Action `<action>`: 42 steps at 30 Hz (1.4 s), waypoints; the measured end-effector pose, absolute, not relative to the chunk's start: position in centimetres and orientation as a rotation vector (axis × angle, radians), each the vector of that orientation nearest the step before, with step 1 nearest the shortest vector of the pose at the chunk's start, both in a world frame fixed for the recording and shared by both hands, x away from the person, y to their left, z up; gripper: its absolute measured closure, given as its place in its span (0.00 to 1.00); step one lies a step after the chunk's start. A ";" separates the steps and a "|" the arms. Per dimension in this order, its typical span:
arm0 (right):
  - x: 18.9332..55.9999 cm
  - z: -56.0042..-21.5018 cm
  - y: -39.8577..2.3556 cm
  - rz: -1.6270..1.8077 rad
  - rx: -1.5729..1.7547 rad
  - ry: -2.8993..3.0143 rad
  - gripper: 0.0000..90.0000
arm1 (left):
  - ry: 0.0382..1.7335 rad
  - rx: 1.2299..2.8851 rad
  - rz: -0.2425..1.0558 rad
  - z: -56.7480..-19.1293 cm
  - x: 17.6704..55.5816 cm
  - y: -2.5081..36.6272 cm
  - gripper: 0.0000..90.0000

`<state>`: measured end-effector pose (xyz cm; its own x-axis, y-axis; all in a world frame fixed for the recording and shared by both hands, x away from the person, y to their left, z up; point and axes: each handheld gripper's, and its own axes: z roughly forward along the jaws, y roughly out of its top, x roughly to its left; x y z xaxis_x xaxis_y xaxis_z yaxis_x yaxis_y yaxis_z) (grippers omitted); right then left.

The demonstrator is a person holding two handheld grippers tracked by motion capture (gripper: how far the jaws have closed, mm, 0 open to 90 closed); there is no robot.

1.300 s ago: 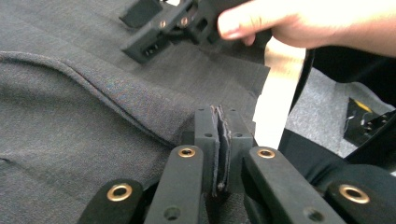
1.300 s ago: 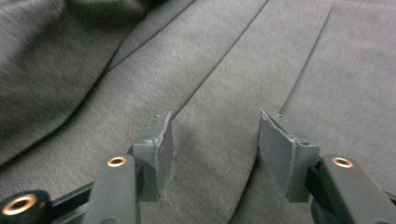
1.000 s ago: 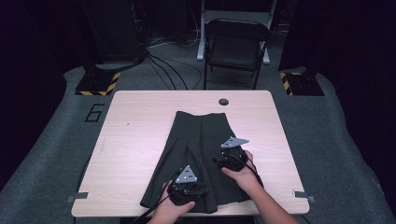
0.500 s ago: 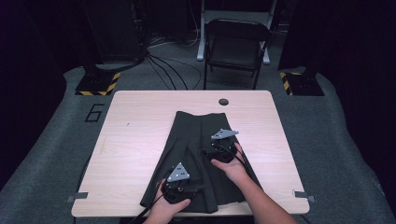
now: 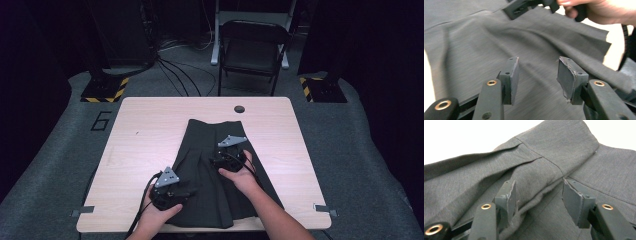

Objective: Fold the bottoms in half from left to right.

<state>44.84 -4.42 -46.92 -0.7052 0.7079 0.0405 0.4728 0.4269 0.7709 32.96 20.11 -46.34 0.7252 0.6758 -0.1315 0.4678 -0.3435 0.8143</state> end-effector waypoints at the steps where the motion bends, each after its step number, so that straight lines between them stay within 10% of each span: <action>1: 44.8 -46.9 -4.4 1.154 1.021 2.394 0.49 | 0.870 2.005 0.284 -46.3 33.0 20.1 0.56; 23: 45.8 -51.0 -2.2 1.008 1.161 2.420 0.46 | 1.009 1.904 0.359 -47.0 33.4 26.4 0.53; 42: 44.1 -49.1 -0.7 1.022 0.983 2.355 0.88 | 1.023 1.908 0.350 -47.3 33.6 26.6 0.53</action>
